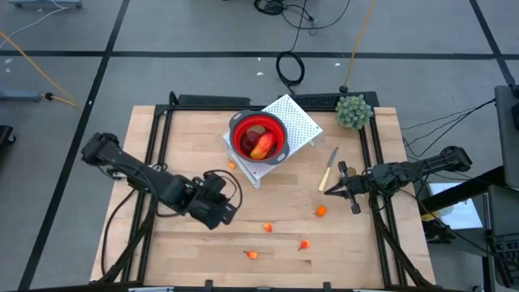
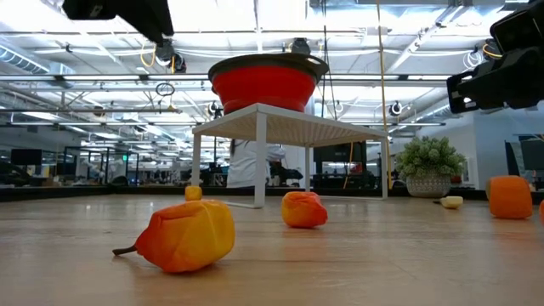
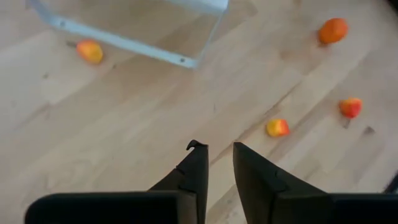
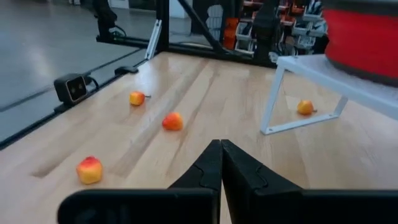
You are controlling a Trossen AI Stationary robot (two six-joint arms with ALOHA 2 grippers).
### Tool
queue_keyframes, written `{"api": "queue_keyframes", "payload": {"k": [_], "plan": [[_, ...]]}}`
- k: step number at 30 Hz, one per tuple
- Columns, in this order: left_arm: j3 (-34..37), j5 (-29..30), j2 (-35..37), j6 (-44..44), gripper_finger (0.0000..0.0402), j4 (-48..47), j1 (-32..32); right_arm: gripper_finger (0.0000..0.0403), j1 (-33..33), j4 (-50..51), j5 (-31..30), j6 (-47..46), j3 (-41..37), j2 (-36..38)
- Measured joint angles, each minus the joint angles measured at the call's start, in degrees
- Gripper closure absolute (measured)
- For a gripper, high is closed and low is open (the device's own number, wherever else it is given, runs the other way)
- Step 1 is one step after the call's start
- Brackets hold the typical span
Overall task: Pick & Place Fruit
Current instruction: Put the peach into the red strainer bowl on the shelf
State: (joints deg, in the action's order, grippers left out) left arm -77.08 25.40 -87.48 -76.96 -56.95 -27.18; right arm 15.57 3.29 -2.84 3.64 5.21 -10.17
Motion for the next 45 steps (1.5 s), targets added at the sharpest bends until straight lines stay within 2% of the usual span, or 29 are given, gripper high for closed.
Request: {"api": "queue_keyframes", "payload": {"k": [8,14,20,25,38,45], "plan": [[0.00,-0.01,-6.59,-8.73,0.0362,-0.02,1.17,0.0403,0.00,-6.82,-0.16,0.41,-2.31,0.02],[0.00,-0.01,-10.62,-13.39,0.0384,0.02,2.96,0.0403,0.00,-7.15,-0.19,0.68,-2.37,0.00],[0.00,0.31,-13.02,-19.44,0.0372,0.13,4.42,0.0403,0.00,-7.60,-0.14,0.53,-2.44,0.00],[0.11,2.62,-13.60,-21.82,0.0320,-0.22,4.72,0.0403,0.00,-7.66,-0.13,0.53,-2.46,0.00],[6.91,13.49,-13.62,-27.81,0.0128,0.02,4.98,0.0403,0.00,-7.74,-0.10,0.51,-2.51,0.00],[11.07,20.44,-13.62,-28.02,0.0067,0.27,4.73,0.0403,0.00,-7.74,-0.10,0.79,-2.53,0.00]]}}
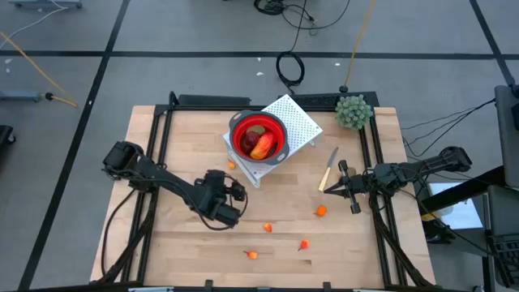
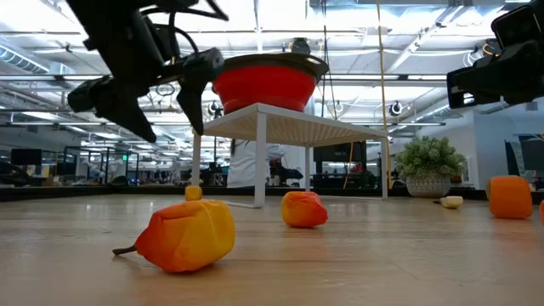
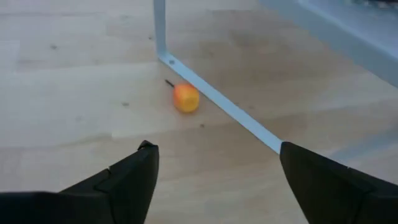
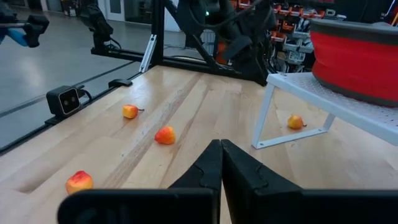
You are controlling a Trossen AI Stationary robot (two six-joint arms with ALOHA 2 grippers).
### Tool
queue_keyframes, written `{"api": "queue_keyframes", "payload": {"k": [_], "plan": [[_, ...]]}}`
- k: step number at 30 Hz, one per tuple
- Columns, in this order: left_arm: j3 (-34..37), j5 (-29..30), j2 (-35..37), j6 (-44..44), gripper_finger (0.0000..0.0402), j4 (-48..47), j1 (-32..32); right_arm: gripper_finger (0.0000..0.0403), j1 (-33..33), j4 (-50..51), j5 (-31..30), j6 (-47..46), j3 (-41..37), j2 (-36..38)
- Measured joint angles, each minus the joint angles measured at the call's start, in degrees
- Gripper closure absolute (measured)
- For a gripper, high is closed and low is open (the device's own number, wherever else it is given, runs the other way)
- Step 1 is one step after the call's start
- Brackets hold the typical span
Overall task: Pick & Place Fruit
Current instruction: Put the peach into the red strainer bowl on the shelf
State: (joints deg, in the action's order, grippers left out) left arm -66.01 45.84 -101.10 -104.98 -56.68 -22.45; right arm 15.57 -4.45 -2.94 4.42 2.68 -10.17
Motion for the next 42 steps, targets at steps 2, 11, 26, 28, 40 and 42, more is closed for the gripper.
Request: {"api": "queue_keyframes", "payload": {"k": [2,11,26,28,40,42], "plan": [[1.34,0.53,0.00,0.95,0.0060,0.67,-0.16,0.0403,0.00,-0.02,0.02,1.03,0.00,0.00],[10.93,0.96,0.00,9.78,0.0055,16.50,0.61,0.0403,0.00,-0.02,-0.13,2.34,0.00,0.00],[14.87,2.00,0.02,32.21,0.0055,30.42,6.83,0.0403,0.01,-0.02,-0.20,2.30,0.00,0.00],[14.87,1.79,0.02,32.76,0.0055,30.41,7.56,0.0403,0.00,-0.01,-0.22,2.30,0.00,0.00],[16.37,0.16,0.04,35.41,0.0055,32.67,10.08,0.0403,0.00,0.05,-0.22,2.28,0.00,0.00],[17.64,0.09,0.04,34.75,0.0055,34.49,10.38,0.0403,0.01,0.22,-0.22,2.28,0.00,0.00]]}}
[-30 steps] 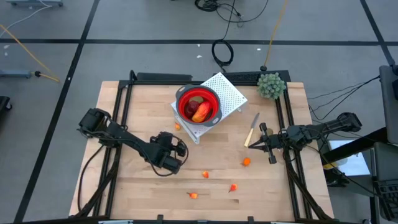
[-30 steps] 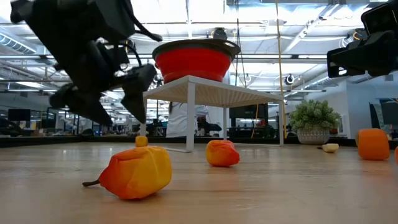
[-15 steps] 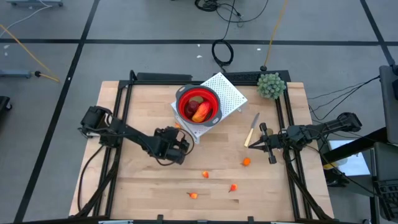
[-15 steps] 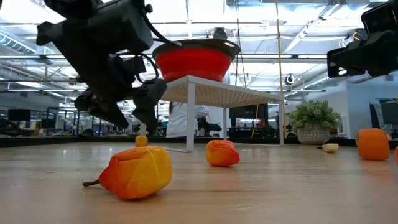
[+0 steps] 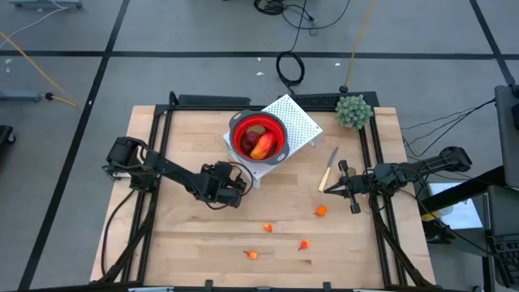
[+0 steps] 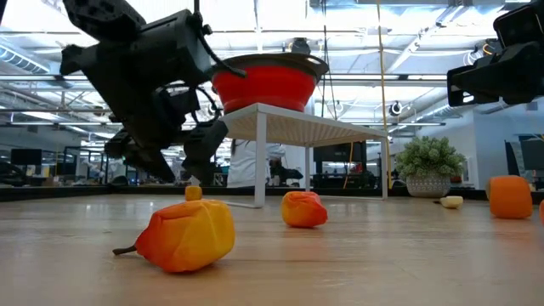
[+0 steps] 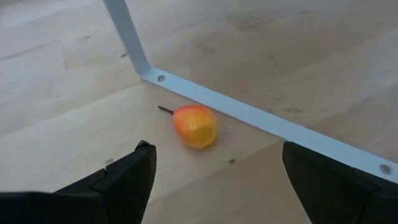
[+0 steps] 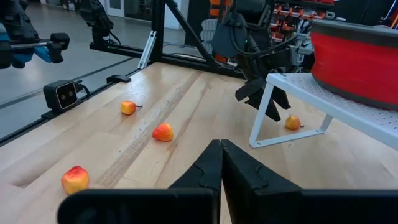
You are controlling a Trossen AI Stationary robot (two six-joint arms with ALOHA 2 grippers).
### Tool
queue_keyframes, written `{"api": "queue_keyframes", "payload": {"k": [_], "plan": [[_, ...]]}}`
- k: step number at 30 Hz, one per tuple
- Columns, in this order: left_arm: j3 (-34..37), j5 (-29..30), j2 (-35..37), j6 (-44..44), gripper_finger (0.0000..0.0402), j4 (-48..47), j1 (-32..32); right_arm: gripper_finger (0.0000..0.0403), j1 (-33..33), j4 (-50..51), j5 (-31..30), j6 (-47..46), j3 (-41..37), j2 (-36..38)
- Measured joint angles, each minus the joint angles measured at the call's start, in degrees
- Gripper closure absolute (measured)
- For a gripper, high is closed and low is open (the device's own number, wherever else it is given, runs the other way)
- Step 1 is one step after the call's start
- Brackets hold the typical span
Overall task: Pick & Place Fruit
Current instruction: Put the peach into the red strainer bowl on the shelf
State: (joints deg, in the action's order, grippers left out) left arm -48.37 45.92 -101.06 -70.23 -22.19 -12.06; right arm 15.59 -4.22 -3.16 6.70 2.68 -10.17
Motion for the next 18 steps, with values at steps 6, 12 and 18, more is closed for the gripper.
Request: {"api": "queue_keyframes", "payload": {"k": [6,12,18], "plan": [[1.86,0.30,0.00,-0.11,0.0055,3.03,0.98,0.0403,-0.01,0.19,0.00,0.00,0.00,-0.02],[1.86,0.64,0.00,1.33,0.0055,3.30,2.11,0.0403,0.01,0.19,0.00,0.00,0.00,-0.02],[1.86,0.69,0.00,3.17,0.0055,3.28,3.86,0.0403,-0.01,0.19,-0.01,0.00,0.00,-0.02]]}}
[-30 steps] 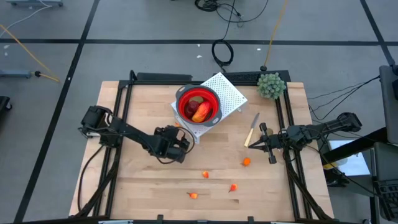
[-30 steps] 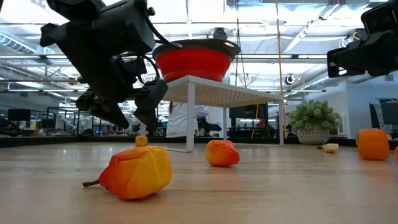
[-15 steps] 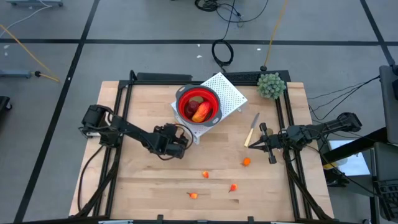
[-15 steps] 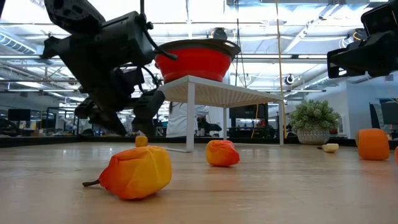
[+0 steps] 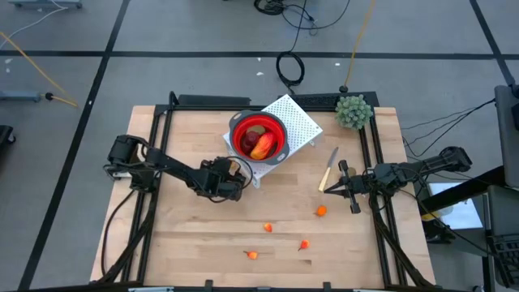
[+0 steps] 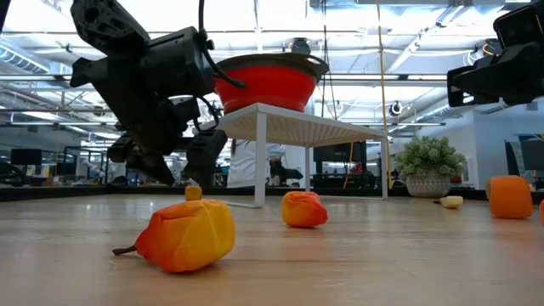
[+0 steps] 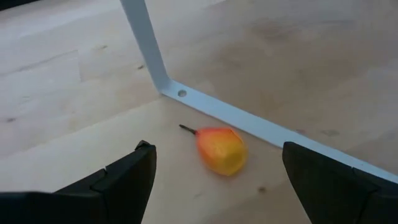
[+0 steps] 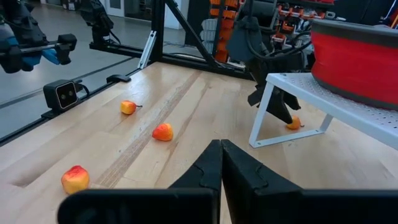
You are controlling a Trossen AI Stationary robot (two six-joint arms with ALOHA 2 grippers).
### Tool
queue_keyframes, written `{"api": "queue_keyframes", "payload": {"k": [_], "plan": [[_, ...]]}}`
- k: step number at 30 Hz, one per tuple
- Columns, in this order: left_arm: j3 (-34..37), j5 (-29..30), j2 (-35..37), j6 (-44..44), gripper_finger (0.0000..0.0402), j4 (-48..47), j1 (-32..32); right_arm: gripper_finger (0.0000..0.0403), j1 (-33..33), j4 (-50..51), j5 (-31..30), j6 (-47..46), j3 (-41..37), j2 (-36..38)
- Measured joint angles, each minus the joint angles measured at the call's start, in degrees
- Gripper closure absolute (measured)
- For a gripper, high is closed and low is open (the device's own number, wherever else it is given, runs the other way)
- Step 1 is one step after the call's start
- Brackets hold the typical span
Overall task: Pick & Place Fruit
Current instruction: Put the peach into the red strainer bowl on the shelf
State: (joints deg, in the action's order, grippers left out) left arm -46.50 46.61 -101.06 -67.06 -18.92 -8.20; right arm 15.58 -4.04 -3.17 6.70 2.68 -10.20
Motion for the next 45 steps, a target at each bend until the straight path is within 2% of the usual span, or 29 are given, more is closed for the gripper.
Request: {"api": "queue_keyframes", "payload": {"k": [12,18,24,34,40,45], "plan": [[0.02,-2.68,-4.14,3.55,0.0065,5.91,2.17,0.0403,0.02,0.24,-0.01,-0.02,0.00,-0.02],[-0.02,-3.19,-4.20,3.70,0.0125,5.92,2.14,0.0403,0.01,0.56,-0.46,-0.02,-0.01,-0.02],[-0.07,-4.77,-4.22,3.56,0.0186,5.95,2.16,0.0403,-0.11,0.40,-4.38,-0.02,0.00,-0.02],[-0.07,-5.20,-4.24,2.31,0.0271,5.75,2.02,0.0403,-0.13,0.56,-4.43,-0.02,0.00,-0.02],[-0.07,-5.40,-4.24,2.11,0.0300,5.43,2.02,0.0403,-0.13,0.66,-4.45,-0.04,-0.01,-0.02],[-0.09,-6.08,-3.79,-2.68,0.0300,2.04,1.45,0.0403,-0.13,0.75,-4.32,-0.07,0.00,-0.02]]}}
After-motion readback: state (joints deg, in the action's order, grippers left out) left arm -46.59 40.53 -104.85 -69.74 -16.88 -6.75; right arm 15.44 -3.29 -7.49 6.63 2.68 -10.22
